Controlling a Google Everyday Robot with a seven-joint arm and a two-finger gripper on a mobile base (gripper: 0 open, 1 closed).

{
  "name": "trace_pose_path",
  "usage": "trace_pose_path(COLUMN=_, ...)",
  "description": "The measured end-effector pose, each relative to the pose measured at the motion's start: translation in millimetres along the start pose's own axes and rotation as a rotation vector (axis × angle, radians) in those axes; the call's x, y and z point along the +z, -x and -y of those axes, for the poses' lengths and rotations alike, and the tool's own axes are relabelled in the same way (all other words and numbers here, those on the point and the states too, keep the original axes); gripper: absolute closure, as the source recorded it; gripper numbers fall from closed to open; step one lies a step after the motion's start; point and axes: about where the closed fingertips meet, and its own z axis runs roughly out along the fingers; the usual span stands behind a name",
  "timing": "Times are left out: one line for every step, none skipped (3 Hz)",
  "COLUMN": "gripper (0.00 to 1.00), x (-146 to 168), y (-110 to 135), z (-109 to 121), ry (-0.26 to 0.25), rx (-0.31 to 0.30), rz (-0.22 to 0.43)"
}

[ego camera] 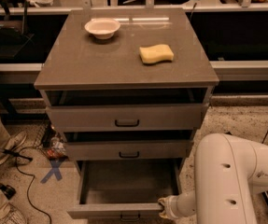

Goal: Open bottom drawer

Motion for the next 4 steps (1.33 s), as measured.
trace_pose_path(gripper=1.0, x=-0.3, y=-6.7, z=-4.8, ry=-0.005, rx=0.025, rz=0.001)
trace_pose_path(gripper=0.98, x=0.1, y=-6.4, z=-5.0, ry=-0.004, rx=0.025, rz=0.002)
trace_pose_path(gripper=0.75, x=0.8, y=-5.8, z=-5.8, ry=-0.003, rx=0.024, rz=0.003)
trace_pose_path(gripper=0.52, x=1.6, y=-5.2, z=-6.6, ry=-0.001, rx=0.024, rz=0.004)
